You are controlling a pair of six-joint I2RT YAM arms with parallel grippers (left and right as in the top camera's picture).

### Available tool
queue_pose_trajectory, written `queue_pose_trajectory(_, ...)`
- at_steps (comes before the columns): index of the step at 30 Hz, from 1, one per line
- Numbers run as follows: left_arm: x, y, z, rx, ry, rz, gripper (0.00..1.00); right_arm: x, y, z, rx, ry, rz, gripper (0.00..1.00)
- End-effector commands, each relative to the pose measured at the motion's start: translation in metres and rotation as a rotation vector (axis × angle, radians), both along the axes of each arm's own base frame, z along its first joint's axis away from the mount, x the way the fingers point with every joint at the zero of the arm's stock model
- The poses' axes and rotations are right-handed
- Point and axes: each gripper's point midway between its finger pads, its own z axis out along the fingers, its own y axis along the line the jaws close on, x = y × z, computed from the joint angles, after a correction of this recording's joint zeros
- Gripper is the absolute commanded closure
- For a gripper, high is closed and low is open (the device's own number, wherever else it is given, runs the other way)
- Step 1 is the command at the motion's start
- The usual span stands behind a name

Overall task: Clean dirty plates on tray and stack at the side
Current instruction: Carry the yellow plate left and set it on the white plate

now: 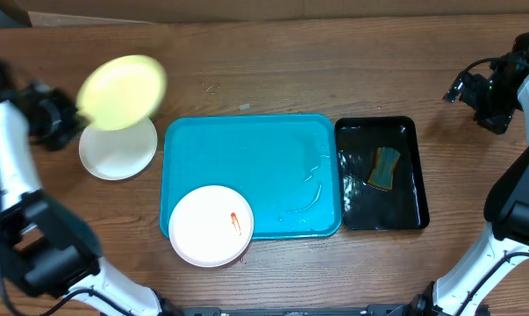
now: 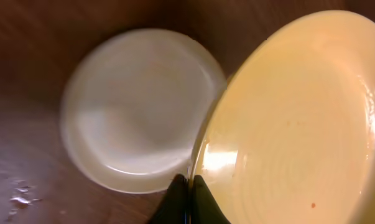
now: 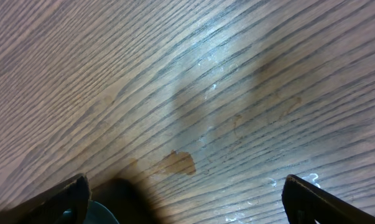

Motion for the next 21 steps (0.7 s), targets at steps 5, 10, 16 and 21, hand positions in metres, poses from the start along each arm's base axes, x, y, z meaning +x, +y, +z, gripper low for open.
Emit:
queue_pose_trajectory(5,-0.051,0.051,-0.057,0.0,0.063,0.167,0.96,0.007,-0.001,0.018,-0.012,-0.046,0.001,0.0)
queue_pose_trajectory(10,-0.049,0.05,-0.088,0.027,0.029,0.161,0.96,0.007,-0.001,0.018,-0.012,-0.046,0.001,0.0)
queue_pose_trajectory(16,-0.039,0.028,-0.105,0.034,0.022,0.106,0.96,0.007,-0.001,0.018,-0.012,-0.046,0.001,0.0)
queue_pose_trajectory(21,-0.036,0.012,-0.105,0.011,0.036,0.069,0.6,0.007,-0.001,0.018,-0.012,-0.046,0.001,0.0)
